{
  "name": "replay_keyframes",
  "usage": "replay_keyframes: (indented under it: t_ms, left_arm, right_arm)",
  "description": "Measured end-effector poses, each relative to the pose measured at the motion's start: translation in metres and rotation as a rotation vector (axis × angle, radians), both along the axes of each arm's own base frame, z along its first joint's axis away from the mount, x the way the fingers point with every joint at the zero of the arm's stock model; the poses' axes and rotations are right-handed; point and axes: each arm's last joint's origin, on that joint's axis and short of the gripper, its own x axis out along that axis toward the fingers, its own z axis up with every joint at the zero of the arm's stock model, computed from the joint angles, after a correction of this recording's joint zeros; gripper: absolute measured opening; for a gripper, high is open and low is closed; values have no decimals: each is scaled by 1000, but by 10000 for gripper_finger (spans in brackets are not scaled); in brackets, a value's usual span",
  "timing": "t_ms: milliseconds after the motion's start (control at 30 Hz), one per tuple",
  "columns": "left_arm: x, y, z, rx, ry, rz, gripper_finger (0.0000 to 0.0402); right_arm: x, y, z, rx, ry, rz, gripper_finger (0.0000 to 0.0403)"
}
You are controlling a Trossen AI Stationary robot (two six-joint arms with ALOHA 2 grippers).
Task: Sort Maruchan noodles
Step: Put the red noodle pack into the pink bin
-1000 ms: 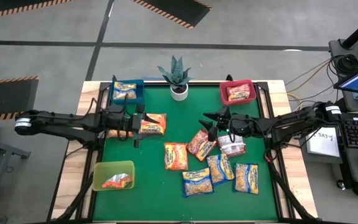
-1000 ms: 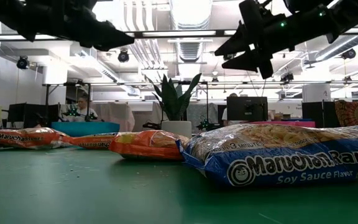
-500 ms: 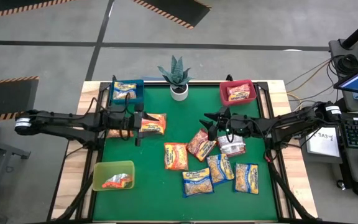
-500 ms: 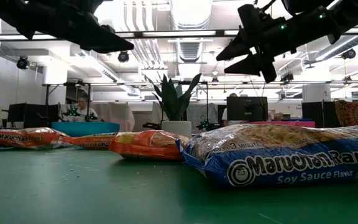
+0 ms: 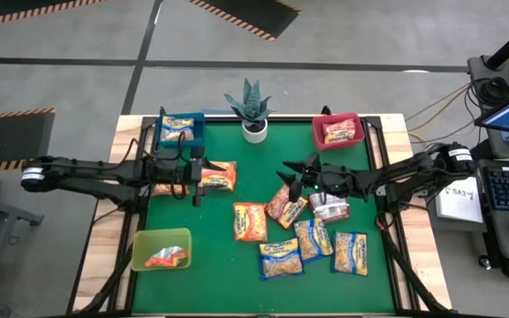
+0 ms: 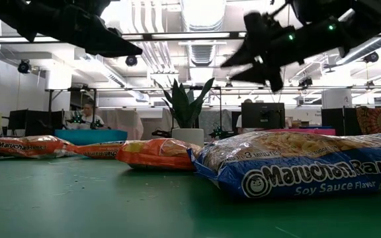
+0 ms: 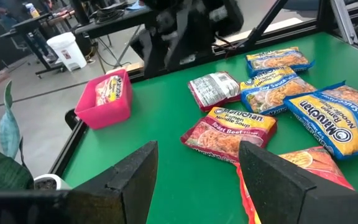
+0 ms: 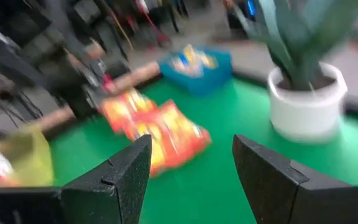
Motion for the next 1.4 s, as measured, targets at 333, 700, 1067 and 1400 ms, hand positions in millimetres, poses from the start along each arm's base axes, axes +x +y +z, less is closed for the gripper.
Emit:
replay_keyframes:
  t_ms: [333, 700, 1067, 1400]
  left_arm:
    - [0, 0, 0, 0, 1, 0, 207]
    - [0, 0, 0, 1, 2, 0, 207]
    - [0, 0, 0, 0, 2, 0, 207]
    - [0, 0, 0, -22, 0, 6, 207]
  right_arm:
    - [39, -14, 72, -277, -53, -173, 185]
    - [53, -10, 98, -306, 286, -34, 16]
    - [41, 6, 44, 152, 439, 364, 9]
    - [23, 31, 26, 675, 652, 399, 9]
